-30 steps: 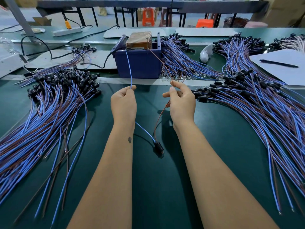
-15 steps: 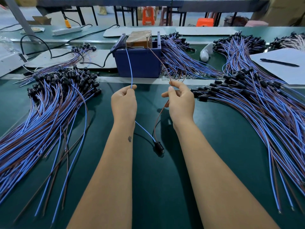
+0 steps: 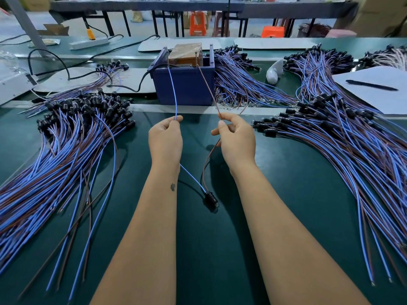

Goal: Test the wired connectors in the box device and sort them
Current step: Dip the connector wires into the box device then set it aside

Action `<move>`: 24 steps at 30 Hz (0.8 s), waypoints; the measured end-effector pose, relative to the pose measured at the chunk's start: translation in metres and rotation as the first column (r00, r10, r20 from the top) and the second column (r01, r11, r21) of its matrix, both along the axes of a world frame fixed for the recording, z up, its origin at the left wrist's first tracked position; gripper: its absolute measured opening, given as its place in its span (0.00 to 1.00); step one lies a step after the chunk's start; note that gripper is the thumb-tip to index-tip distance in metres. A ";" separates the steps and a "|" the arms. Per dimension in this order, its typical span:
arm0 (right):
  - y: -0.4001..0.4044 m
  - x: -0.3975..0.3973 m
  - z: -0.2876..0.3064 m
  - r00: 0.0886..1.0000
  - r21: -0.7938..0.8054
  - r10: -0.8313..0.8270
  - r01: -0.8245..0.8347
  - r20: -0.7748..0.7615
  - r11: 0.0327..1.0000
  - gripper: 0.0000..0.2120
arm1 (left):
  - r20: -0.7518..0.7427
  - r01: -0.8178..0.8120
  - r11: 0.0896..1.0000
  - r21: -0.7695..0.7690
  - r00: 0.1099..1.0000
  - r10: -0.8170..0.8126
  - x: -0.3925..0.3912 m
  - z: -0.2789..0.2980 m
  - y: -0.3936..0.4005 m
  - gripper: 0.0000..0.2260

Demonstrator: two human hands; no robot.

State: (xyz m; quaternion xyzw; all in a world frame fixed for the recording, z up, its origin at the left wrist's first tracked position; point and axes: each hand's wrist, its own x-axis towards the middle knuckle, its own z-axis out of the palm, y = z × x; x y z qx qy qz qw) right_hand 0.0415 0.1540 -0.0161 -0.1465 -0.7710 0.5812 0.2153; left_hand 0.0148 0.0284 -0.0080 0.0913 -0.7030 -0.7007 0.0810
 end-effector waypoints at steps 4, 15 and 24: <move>0.000 0.001 0.000 1.000 0.013 0.011 -0.012 0.010 1.000 0.10 | -0.003 0.002 1.000 0.003 1.000 -0.002 0.000 -0.001 0.000 0.13; -0.001 0.002 -0.001 1.000 0.028 0.022 -0.022 0.013 0.999 0.11 | 0.001 0.006 1.000 0.019 1.000 -0.006 -0.001 0.000 0.001 0.13; -0.005 0.005 0.006 0.998 -0.044 0.026 -0.029 -0.060 0.999 0.12 | 0.006 0.002 1.000 0.029 1.000 -0.002 -0.001 -0.001 0.001 0.13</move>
